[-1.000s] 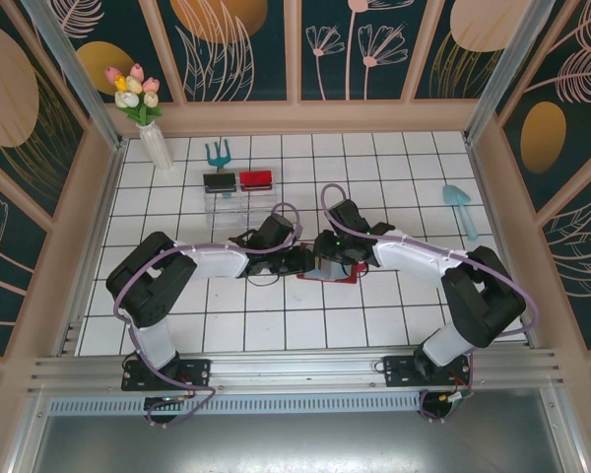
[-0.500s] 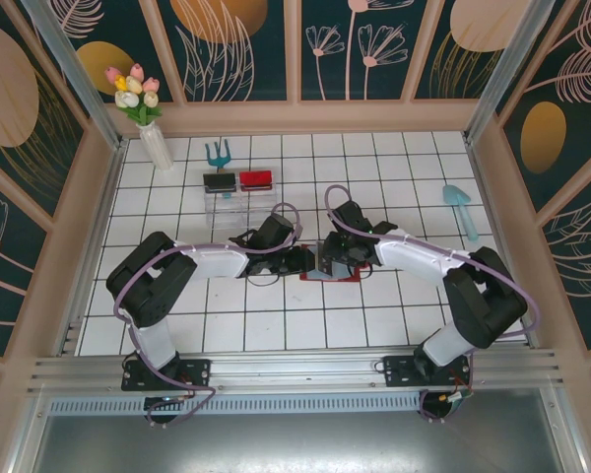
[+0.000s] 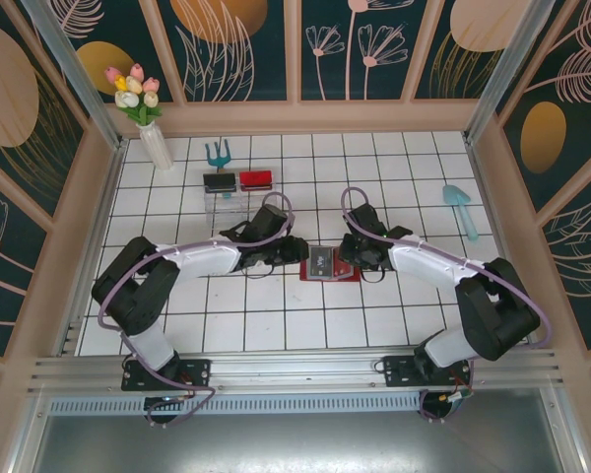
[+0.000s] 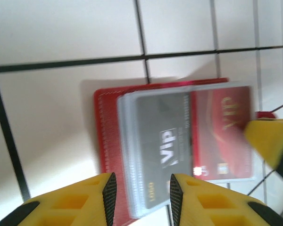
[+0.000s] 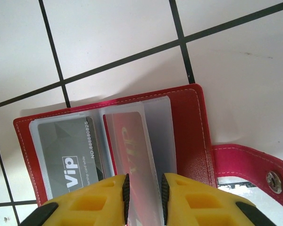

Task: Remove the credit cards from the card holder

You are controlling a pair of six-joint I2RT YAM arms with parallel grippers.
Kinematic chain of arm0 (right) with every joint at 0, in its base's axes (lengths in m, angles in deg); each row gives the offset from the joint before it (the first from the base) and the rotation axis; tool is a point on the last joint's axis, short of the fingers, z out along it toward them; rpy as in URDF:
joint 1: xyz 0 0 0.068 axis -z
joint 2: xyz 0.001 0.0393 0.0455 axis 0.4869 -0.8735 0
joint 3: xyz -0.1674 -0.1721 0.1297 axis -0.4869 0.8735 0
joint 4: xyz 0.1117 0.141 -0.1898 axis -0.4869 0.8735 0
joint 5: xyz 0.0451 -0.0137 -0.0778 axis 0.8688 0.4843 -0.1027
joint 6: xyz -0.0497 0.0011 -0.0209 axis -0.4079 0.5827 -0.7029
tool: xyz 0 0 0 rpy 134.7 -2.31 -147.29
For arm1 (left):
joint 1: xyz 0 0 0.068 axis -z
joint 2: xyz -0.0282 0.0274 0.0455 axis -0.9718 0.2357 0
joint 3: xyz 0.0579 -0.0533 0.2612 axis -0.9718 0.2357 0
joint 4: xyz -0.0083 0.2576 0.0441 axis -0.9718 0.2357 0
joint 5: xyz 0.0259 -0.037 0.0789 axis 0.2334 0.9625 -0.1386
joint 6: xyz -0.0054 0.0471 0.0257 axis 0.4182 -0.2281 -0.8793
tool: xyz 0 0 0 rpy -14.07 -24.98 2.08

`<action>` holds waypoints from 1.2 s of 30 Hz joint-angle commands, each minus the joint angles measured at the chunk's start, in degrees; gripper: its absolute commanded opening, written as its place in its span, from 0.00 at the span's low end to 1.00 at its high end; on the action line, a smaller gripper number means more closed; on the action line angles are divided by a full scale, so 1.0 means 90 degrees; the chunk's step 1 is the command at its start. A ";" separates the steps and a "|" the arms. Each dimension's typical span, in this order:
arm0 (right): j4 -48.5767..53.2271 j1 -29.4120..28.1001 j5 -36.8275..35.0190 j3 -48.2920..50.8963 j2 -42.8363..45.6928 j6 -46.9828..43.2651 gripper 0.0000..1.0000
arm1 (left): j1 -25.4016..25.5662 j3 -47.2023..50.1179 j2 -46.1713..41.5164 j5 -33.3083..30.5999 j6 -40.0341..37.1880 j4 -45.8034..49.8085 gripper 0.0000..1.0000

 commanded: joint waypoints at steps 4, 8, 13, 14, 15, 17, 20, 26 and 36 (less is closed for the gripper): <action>-0.0026 0.0113 -0.0079 0.0110 0.0187 -0.0115 0.23 | 0.0016 -0.0424 -0.0044 0.0304 0.0130 -0.0034 0.38; 0.0299 0.0182 -0.0452 0.0027 0.0172 -0.0154 0.23 | 0.0085 -0.0521 0.0297 0.0464 0.0309 -0.0257 0.37; 0.0041 0.0182 -0.0193 0.0094 0.0376 -0.0272 0.23 | 0.0239 -0.0785 0.0619 0.0608 0.0411 -0.0303 0.36; -0.0064 0.0182 -0.0074 0.0126 0.0410 -0.0284 0.24 | 0.0266 -0.0827 0.0667 0.0647 0.0449 -0.0342 0.36; -0.0131 0.0181 0.0004 0.0167 0.0412 -0.0271 0.22 | 0.0294 -0.0864 0.0730 0.0679 0.0483 -0.0370 0.35; -0.0288 0.0189 0.0164 0.0248 0.0347 -0.0307 0.18 | 0.0346 -0.0947 0.0835 0.0729 0.0516 -0.0389 0.32; -0.0486 0.0190 0.0450 0.0394 0.0154 -0.0319 0.14 | 0.0394 -0.1101 0.1013 0.0826 0.0513 -0.0334 0.30; -0.1343 0.0191 0.1281 0.0780 0.0315 -0.0323 0.14 | 0.0398 -0.1043 0.0978 0.0507 0.0445 -0.0105 0.26; -0.3019 0.0642 0.2596 0.1529 0.0341 0.0400 0.16 | 0.0368 -0.0753 0.0906 0.0054 0.0197 0.0169 0.21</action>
